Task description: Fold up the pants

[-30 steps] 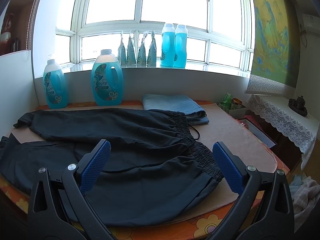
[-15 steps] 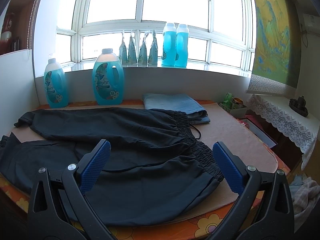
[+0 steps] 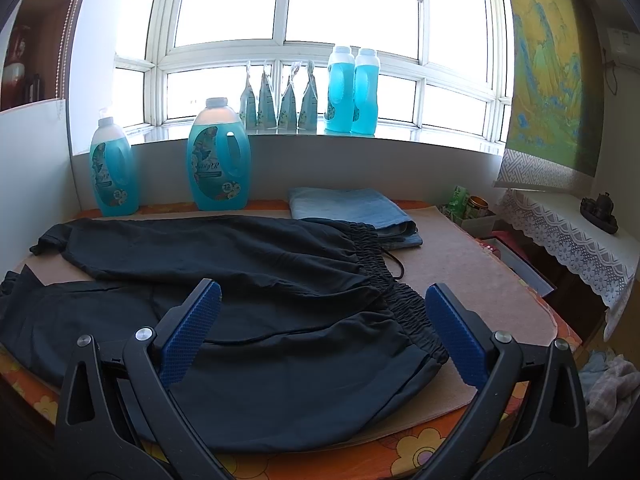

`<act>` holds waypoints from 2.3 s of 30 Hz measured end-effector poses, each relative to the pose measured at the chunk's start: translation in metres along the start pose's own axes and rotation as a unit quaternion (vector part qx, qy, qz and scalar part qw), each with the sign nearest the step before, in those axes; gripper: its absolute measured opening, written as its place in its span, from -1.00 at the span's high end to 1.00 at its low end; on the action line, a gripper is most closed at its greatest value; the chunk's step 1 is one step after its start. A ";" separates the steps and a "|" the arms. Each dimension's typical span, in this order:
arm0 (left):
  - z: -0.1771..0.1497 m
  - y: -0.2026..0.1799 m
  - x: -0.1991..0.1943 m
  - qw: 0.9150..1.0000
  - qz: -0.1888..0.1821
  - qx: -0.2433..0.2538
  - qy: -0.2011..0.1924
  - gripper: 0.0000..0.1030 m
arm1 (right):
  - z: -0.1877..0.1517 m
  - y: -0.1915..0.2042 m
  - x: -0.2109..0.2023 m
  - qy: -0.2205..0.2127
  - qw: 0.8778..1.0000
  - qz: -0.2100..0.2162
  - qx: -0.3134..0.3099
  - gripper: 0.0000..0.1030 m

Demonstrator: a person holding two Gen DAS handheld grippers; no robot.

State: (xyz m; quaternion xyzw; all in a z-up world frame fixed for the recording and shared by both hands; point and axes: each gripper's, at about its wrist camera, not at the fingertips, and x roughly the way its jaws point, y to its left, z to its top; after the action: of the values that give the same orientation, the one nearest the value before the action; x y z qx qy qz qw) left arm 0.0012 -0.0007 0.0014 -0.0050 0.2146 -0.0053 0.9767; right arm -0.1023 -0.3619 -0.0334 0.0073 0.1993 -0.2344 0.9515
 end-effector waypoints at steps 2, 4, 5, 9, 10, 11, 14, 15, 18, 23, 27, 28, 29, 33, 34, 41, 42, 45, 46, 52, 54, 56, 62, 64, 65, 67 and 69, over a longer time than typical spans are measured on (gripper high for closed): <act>0.000 -0.001 0.000 1.000 0.000 0.000 0.000 -0.99 | 0.000 0.000 0.000 0.000 1.000 0.000 0.000 -1.00; -0.001 -0.001 0.000 1.000 0.000 0.002 0.001 -0.99 | 0.001 -0.001 0.000 0.000 1.000 0.000 0.000 -1.00; -0.001 -0.001 0.000 1.000 0.000 0.002 0.001 -0.99 | 0.000 0.000 0.000 0.000 1.000 0.000 0.000 -1.00; -0.001 -0.002 0.001 1.000 0.000 0.003 0.002 -0.99 | 0.001 -0.001 0.000 0.001 1.000 0.001 0.000 -1.00; -0.001 -0.002 0.001 1.000 0.001 0.004 0.002 -0.99 | 0.001 -0.001 0.000 0.001 1.000 0.000 0.000 -1.00; -0.001 -0.002 0.001 1.000 0.001 0.004 0.002 -0.99 | -0.001 0.002 0.001 0.001 1.000 -0.001 0.000 -1.00; -0.002 -0.002 0.001 1.000 0.001 0.004 0.002 -0.99 | -0.001 0.001 0.001 0.001 1.000 0.000 0.000 -1.00; -0.002 -0.003 0.001 1.000 0.000 0.004 0.002 -0.99 | -0.003 0.003 0.002 0.001 1.000 0.000 0.000 -1.00; -0.002 -0.003 0.002 1.000 0.001 0.006 0.002 -0.99 | -0.001 0.000 0.001 0.001 1.000 0.001 0.000 -1.00; -0.004 -0.004 0.004 1.000 -0.002 0.008 0.003 -0.99 | -0.002 0.002 0.003 0.002 1.000 0.002 -0.001 -1.00; -0.005 -0.002 0.008 1.000 -0.002 0.006 0.005 -0.99 | -0.008 0.010 0.004 0.002 1.000 0.005 -0.003 -1.00; -0.005 -0.002 0.009 1.000 -0.002 0.003 0.005 -0.99 | -0.008 0.012 0.004 0.002 1.000 0.005 -0.003 -1.00; -0.005 0.000 0.009 1.000 -0.001 0.000 0.005 -0.99 | -0.010 0.015 0.004 0.001 1.000 0.008 -0.003 -1.00; -0.007 0.006 0.014 1.000 0.003 -0.008 0.007 -0.99 | -0.005 0.018 0.006 0.002 1.000 0.024 -0.001 -1.00; -0.008 0.009 0.016 1.000 0.003 -0.009 0.008 -0.99 | -0.003 0.018 0.007 0.002 1.000 0.031 -0.001 -1.00; -0.013 0.032 0.028 1.000 0.006 -0.026 0.017 -0.99 | 0.011 0.037 0.022 0.005 0.997 0.066 -0.034 -1.00; -0.013 0.036 0.030 0.999 0.004 -0.031 0.015 -0.96 | 0.014 0.040 0.025 0.005 0.997 0.071 -0.038 -1.00; -0.011 0.048 0.035 0.999 0.002 -0.037 0.007 -0.86 | 0.024 0.046 0.037 0.000 0.995 0.089 -0.053 -1.00; -0.010 0.052 0.038 0.999 -0.002 -0.036 0.009 -0.80 | 0.028 0.049 0.041 -0.002 0.994 0.096 -0.057 -1.00; -0.005 0.073 0.054 0.999 0.004 -0.019 0.027 -0.60 | 0.051 0.066 0.070 0.000 0.988 0.141 -0.070 -1.00; -0.004 0.081 0.058 0.999 0.015 -0.014 0.031 -0.54 | 0.057 0.073 0.082 0.005 0.985 0.151 -0.079 -1.00; -0.003 0.090 0.065 0.999 0.027 -0.010 0.037 -0.46 | 0.062 0.082 0.096 0.019 0.983 0.159 -0.092 -1.00; -0.002 0.120 0.075 0.997 0.056 -0.007 0.048 -0.18 | 0.076 0.111 0.132 0.050 0.973 0.193 -0.120 -1.00; -0.002 0.129 0.081 0.996 0.065 -0.007 0.055 -0.12 | 0.082 0.120 0.145 0.058 0.970 0.200 -0.125 -1.00; -0.001 0.133 0.084 0.996 0.064 -0.011 0.059 -0.08 | 0.086 0.125 0.151 0.064 0.967 0.211 -0.127 -1.00; -0.001 0.139 0.090 0.996 0.063 -0.015 0.066 0.03 | 0.093 0.136 0.165 0.069 0.963 0.223 -0.134 -1.00; 0.001 0.141 0.096 0.995 0.066 -0.010 0.069 0.04 | 0.102 0.148 0.179 0.069 0.960 0.223 -0.152 -1.00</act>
State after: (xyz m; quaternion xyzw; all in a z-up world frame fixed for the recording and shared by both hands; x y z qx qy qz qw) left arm 0.0894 0.1394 -0.0397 -0.0006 0.2812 0.0607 0.9577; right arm 0.1472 -0.3205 -0.0196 -0.0768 0.2911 0.0178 0.9534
